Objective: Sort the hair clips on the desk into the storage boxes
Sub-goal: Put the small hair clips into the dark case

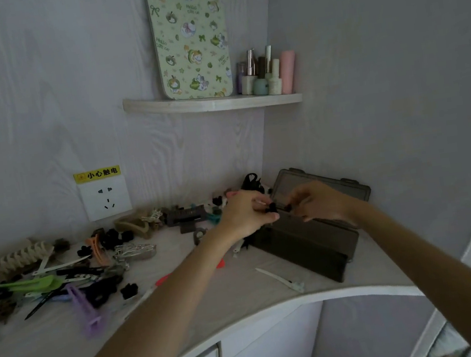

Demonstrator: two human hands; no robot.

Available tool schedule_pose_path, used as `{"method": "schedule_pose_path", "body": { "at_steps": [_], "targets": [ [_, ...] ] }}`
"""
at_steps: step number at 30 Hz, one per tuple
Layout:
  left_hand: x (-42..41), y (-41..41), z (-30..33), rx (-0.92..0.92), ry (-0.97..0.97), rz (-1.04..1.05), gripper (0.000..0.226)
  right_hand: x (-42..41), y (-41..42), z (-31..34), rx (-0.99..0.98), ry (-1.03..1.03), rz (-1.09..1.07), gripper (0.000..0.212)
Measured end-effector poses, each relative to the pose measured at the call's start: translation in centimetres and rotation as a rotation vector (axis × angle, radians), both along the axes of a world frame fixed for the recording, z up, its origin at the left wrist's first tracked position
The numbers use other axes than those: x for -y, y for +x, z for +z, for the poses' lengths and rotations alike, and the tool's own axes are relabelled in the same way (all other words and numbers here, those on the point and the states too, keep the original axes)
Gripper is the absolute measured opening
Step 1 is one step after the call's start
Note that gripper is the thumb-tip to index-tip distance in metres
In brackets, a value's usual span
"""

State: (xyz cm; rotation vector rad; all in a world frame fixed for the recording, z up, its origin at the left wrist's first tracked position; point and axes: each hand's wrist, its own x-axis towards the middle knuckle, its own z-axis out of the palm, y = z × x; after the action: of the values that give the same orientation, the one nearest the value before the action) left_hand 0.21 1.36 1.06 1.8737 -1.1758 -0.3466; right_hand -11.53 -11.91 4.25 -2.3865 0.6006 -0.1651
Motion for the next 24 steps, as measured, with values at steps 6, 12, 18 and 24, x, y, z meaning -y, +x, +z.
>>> {"method": "schedule_pose_path", "body": {
  "at_steps": [6,12,18,24],
  "targets": [
    [0.9,-0.3,-0.3,-0.038,0.049,-0.039,0.053,0.5,-1.5,-0.1,-0.076,-0.143,0.076,0.039],
    [-6.8,2.6,1.0,0.094,0.048,0.036,0.035,-3.0,0.6,-1.0,0.116,-0.288,0.155,0.025],
    [-19.6,6.8,-1.1,0.194,0.186,0.319,0.027,-11.4,6.2,-4.3,0.257,-0.24,0.408,0.021],
    [-26.8,8.5,-4.1,0.202,0.186,0.387,0.035,-20.4,9.9,-7.9,0.282,-0.23,0.496,0.032]
  ]
}}
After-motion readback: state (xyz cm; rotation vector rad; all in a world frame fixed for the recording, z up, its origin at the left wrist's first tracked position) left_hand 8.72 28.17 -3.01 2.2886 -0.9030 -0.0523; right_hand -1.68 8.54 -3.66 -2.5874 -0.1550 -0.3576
